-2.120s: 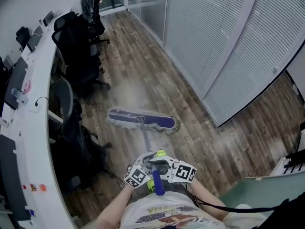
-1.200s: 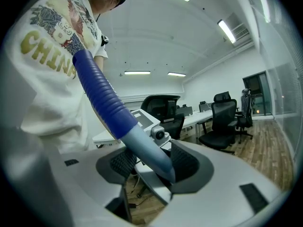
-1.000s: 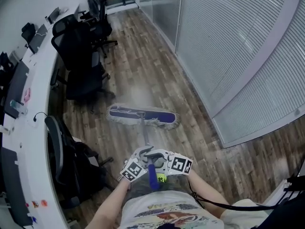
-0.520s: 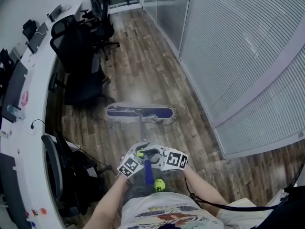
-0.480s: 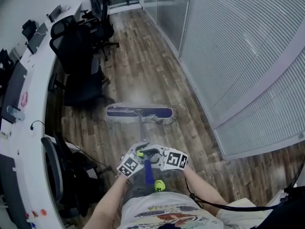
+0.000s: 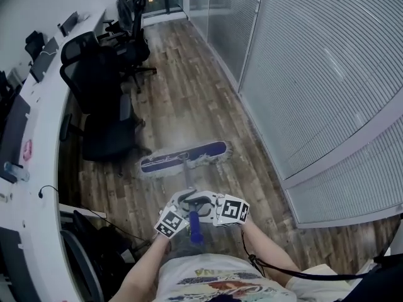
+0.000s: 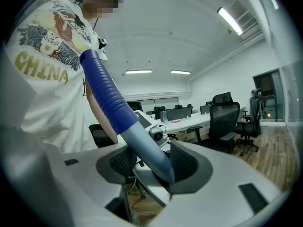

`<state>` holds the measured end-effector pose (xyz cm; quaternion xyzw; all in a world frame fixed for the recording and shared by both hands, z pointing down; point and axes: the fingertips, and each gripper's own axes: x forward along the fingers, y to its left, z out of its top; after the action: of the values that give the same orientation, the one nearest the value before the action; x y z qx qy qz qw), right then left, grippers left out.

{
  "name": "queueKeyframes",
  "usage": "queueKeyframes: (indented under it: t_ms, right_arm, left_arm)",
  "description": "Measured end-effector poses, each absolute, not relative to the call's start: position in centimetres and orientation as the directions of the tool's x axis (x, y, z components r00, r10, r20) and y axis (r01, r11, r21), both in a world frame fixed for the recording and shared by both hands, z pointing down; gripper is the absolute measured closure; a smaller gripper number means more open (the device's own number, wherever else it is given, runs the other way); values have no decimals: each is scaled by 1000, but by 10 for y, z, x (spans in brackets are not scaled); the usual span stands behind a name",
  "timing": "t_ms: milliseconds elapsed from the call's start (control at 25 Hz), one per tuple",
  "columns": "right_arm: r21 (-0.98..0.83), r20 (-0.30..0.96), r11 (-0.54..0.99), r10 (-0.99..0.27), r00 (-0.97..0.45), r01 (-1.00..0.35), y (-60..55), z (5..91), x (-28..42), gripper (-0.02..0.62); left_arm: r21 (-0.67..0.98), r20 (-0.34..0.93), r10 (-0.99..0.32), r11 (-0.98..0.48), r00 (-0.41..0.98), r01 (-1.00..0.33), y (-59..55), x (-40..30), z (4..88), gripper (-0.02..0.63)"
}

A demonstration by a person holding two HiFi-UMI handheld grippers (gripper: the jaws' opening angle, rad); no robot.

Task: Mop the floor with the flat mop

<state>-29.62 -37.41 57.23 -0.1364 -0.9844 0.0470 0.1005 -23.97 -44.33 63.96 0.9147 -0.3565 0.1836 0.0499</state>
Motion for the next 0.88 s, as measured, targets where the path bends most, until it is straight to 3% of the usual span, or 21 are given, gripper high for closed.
queueKeyframes:
  t_ms: [440,880]
  right_arm:
    - [-148,46,971,196,-980,187,-508,531,-369,387]
    - [-197,-9,974,107,-994,107,-538,516,-382,385]
  left_arm:
    - [-93,316,-637,-758,703,-646,-567,-317,606,442]
    - [-96,278,-627,-772,728,-629,-592,-332,594,443]
